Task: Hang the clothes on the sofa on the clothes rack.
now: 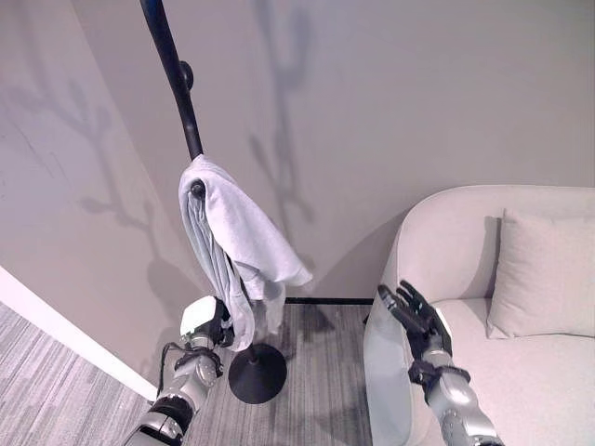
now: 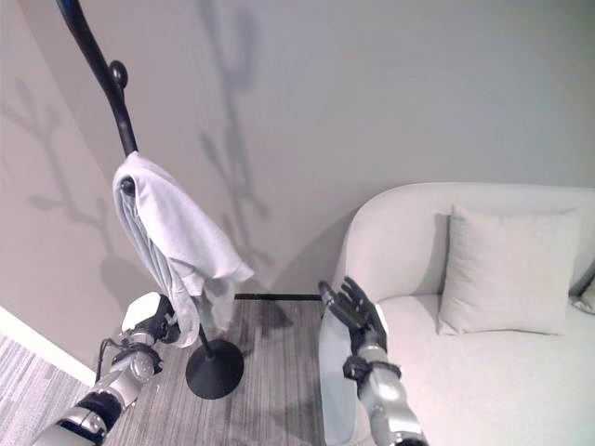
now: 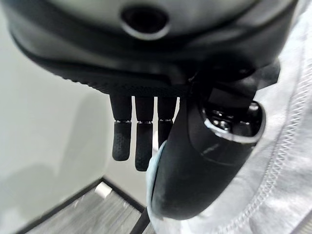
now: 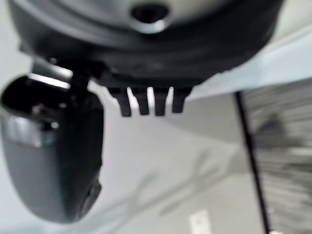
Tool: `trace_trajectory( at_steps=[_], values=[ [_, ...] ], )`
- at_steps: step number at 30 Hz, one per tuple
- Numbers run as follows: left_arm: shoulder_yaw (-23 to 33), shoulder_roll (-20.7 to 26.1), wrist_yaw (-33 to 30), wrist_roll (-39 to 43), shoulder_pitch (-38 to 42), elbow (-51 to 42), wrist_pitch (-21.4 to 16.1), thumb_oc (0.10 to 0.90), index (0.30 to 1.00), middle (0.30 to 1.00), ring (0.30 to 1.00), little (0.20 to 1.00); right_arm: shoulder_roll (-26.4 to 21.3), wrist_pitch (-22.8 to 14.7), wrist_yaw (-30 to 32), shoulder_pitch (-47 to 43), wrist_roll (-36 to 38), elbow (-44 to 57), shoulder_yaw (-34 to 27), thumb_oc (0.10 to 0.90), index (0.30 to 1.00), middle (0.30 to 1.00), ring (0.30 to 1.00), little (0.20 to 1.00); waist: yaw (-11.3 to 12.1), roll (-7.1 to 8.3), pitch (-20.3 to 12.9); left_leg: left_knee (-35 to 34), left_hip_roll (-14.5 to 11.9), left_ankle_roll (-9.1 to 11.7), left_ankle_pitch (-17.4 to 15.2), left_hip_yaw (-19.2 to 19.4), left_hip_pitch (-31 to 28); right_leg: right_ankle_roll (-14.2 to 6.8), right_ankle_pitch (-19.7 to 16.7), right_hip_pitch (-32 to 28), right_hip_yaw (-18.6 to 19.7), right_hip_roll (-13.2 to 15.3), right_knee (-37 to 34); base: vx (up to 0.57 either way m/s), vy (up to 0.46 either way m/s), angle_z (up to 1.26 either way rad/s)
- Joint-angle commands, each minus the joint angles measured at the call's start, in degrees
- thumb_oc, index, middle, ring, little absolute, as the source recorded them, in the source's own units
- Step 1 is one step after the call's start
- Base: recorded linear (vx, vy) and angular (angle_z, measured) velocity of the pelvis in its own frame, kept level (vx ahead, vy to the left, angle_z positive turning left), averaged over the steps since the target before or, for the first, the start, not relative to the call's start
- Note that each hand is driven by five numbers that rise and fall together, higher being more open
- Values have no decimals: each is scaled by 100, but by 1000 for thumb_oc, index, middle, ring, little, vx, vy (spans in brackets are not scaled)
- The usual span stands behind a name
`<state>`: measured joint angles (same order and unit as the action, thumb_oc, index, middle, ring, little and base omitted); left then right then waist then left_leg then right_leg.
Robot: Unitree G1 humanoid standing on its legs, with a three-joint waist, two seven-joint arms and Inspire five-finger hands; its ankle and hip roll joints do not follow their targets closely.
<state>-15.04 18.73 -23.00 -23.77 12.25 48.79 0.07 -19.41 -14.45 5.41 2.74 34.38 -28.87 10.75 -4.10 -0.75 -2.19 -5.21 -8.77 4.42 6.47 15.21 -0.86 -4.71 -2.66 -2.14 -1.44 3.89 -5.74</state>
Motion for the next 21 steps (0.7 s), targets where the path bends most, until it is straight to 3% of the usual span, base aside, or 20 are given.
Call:
trace_trajectory(
  at_steps=[1, 6, 9, 10, 11, 13, 14, 15, 17, 18, 21],
  values=[
    [221, 133, -494, 1294, -192, -300, -882, 800, 900, 900, 900, 900, 126, -581, 127, -605, -251, 310, -334, 800, 900, 900, 900, 900, 138, 307, -15, 38, 17, -17, -433, -261, 135, -211, 572, -79, -472, 307, 224, -24, -58, 5],
    [524, -132, -903, 2321, -452, -1205, -1546, 800, 900, 900, 900, 900, 253, -701, 352, -471, -256, 18, -285, 800, 900, 900, 900, 900, 174, 344, 2, 42, 18, -1, -412, -344, 111, -179, 595, -162, -496, 275, 199, -9, -36, 8],
    [547, -192, -1102, 2600, -453, -1452, -1758, 800, 900, 900, 900, 900, 286, -722, 438, -456, -268, -143, -235, 800, 900, 900, 900, 900, 176, 350, -31, 36, 9, 4, -384, -380, 141, -154, 594, -162, -512, 255, 185, -9, -47, 16],
    [644, -282, -1108, 3072, -446, -1792, -2044, 800, 900, 900, 900, 900, 319, -721, 497, -449, -253, -299, -209, 800, 900, 900, 900, 900, 188, 361, -42, 38, 7, 10, -379, -404, 137, -138, 601, -179, -516, 240, 180, -4, -29, 11],
    [646, -279, -1103, 3078, -449, -1795, -2043, 800, 900, 900, 900, 900, 320, -722, 496, -450, -252, -301, -208, 800, 900, 900, 900, 900, 185, 361, -41, 39, 7, 10, -379, -406, 137, -138, 601, -181, -518, 239, 180, -7, -44, 10],
    [834, -449, -860, 4003, -568, -2318, -2440, 800, 900, 900, 900, 900, 393, -668, 566, -435, -233, -679, -203, 800, 900, 900, 900, 900, 207, 365, -53, 48, 12, 10, -377, -442, 134, -115, 617, -201, -523, 215, 178, -2, -36, 9],
    [838, -445, -852, 4012, -575, -2324, -2438, 800, 900, 900, 900, 900, 394, -671, 563, -437, -231, -683, -200, 800, 900, 900, 900, 900, 203, 365, -52, 48, 12, 10, -377, -443, 132, -115, 617, -204, -525, 215, 178, 2, -40, 10],
    [960, -607, -528, 4778, -750, -2797, -2659, 800, 900, 900, 900, 900, 469, -602, 567, -444, -199, -1038, -224, 800, 900, 900, 900, 900, 242, 365, -55, 60, 17, 5, -381, -469, 121, -97, 630, -226, -520, 197, 179, 2, -19, 9],
    [1008, -670, -354, 5079, -877, -3031, -2712, 800, 900, 900, 900, 900, 496, -574, 553, -452, -186, -1209, -231, 800, 900, 900, 900, 900, 258, 367, -46, 63, 18, 1, -383, -486, 114, -90, 634, -236, -518, 193, 176, -1, -13, 4],
    [1089, -810, 12, 5758, -1101, -3339, -2762, 800, 900, 900, 900, 900, 550, -515, 531, -473, -150, -1547, -274, 800, 900, 900, 900, 900, 294, 365, -30, 69, 24, -6, -382, -513, 119, -82, 644, -256, -522, 178, 167, -16, -32, 3],
    [1065, -902, 677, 6552, -1482, -3738, -2700, 800, 900, 900, 900, 900, 643, -435, 470, -467, -61, -2019, -387, 800, 900, 900, 900, 900, 352, 354, 12, 84, 23, -17, -381, -562, 123, -76, 650, -275, -549, 165, 165, -10, -18, 2]
  ],
)
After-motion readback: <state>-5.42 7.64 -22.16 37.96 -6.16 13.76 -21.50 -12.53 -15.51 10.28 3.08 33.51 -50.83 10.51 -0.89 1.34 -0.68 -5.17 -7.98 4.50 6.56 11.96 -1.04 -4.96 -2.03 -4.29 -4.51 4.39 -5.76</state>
